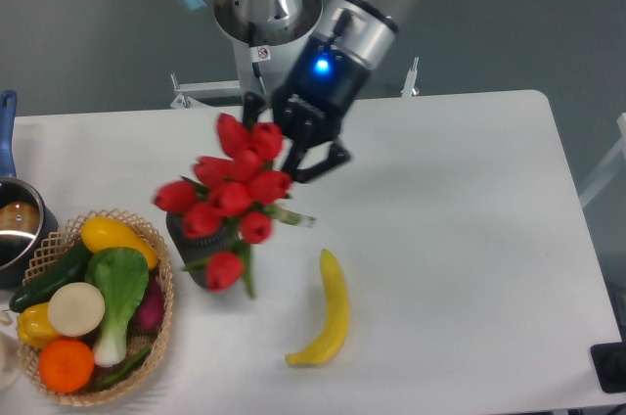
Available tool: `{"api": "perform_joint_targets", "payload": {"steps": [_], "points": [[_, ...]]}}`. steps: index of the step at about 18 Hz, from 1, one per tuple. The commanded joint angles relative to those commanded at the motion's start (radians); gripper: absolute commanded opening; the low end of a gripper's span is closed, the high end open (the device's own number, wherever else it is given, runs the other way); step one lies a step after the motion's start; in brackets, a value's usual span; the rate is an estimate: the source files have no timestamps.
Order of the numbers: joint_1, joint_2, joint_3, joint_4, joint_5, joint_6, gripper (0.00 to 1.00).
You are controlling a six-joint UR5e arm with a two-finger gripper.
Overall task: Insert the flowers into the vase
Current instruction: 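Carry the tulips over the black vase, stems pointing down, then lower the tulip stems into the black vase opening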
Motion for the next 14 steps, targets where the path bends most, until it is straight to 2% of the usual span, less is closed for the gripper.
{"api": "perform_joint_targets", "payload": {"steps": [2, 4, 14], "points": [[-0.002, -0.005, -0.002, 0.002, -0.087, 0.002, 0.0], [-0.005, -0.015, 0.0, 0.021, -0.106, 0.0, 0.0], [0.012, -0.003, -0.002, 0.028, -0.198, -0.028, 0.0]]}}
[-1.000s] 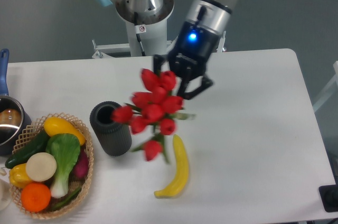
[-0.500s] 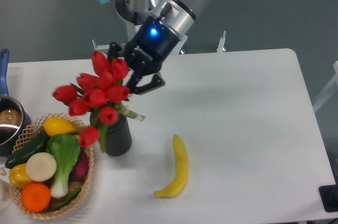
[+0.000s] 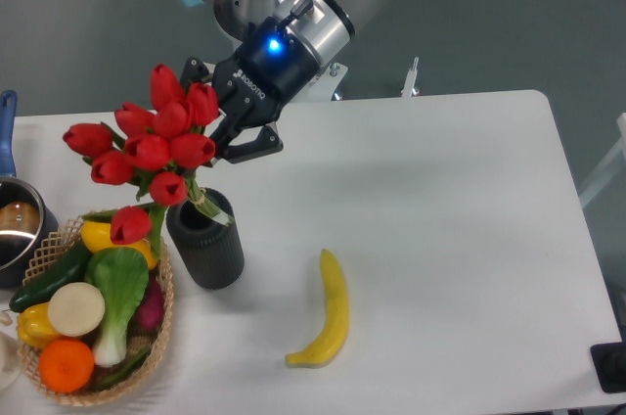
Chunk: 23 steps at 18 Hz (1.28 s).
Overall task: Insert the flowers into the vase
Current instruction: 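Lower the tulip stems into the black vase opening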
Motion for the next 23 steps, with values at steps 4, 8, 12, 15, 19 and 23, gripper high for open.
{"api": "perform_joint_targets", "payload": {"steps": [4, 8, 12, 15, 19, 23], "points": [[-0.005, -0.005, -0.029, 0.0, -0.078, -0.006, 0.04], [-0.002, 0.001, -0.096, 0.0, -0.137, -0.005, 0.04], [-0.003, 0.006, -0.117, 0.002, -0.135, 0.003, 0.04], [0.006, -0.003, -0.115, 0.002, -0.134, 0.015, 0.04], [0.015, -0.005, -0.114, 0.002, -0.132, 0.023, 0.04], [0.02, -0.014, -0.115, 0.002, -0.121, 0.025, 0.04]]}}
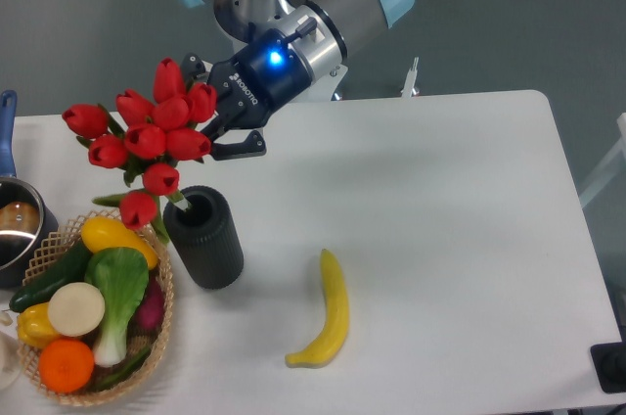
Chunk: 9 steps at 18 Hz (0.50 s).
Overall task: Insert the flowers into the vase
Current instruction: 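Lower the tulip stems into the black vase opening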
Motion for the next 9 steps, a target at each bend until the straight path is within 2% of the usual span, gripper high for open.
{"api": "perform_joint_targets", "payload": {"steps": [2, 6, 9], "points": [[0.0, -0.021, -0.006, 0.002, 0.003, 0.018, 0.04], [0.0, -0.054, -0.054, 0.002, 0.005, 0.139, 0.06], [0.014, -0.058, -0.051, 0.0, 0.005, 0.143, 0.06]]}}
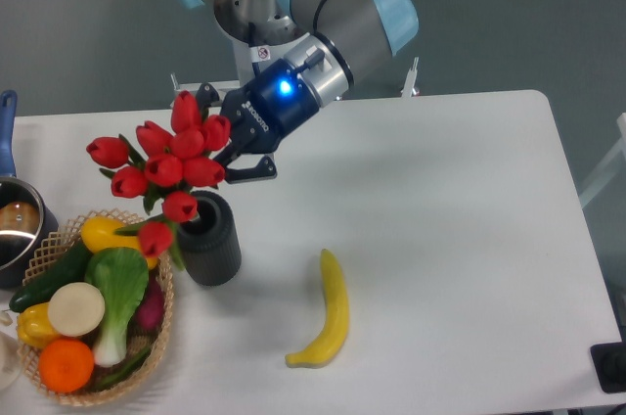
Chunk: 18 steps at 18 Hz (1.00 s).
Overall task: Insert the flowers into the vase
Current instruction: 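Lower the tulip stems into the black vase opening, then open the gripper to release the tulips in the vase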
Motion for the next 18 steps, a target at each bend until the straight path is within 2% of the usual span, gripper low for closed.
{"api": "perform_joint_targets", "payload": {"steps": [5, 11, 12, 14, 16, 18], "points": [[0.0, -0.021, -0.006, 0.002, 0.018, 0.009, 0.08], [-0.006, -0.026, -0.083, 0.008, 0.121, 0.061, 0.17], [-0.006, -0.028, -0.097, 0.008, 0.13, 0.09, 0.27], [-0.008, -0.028, -0.104, 0.008, 0.13, 0.121, 0.58], [-0.006, -0.025, -0.103, 0.006, 0.13, 0.117, 1.0], [-0.006, -0.018, -0.103, 0.005, 0.13, 0.115, 1.0]]}}
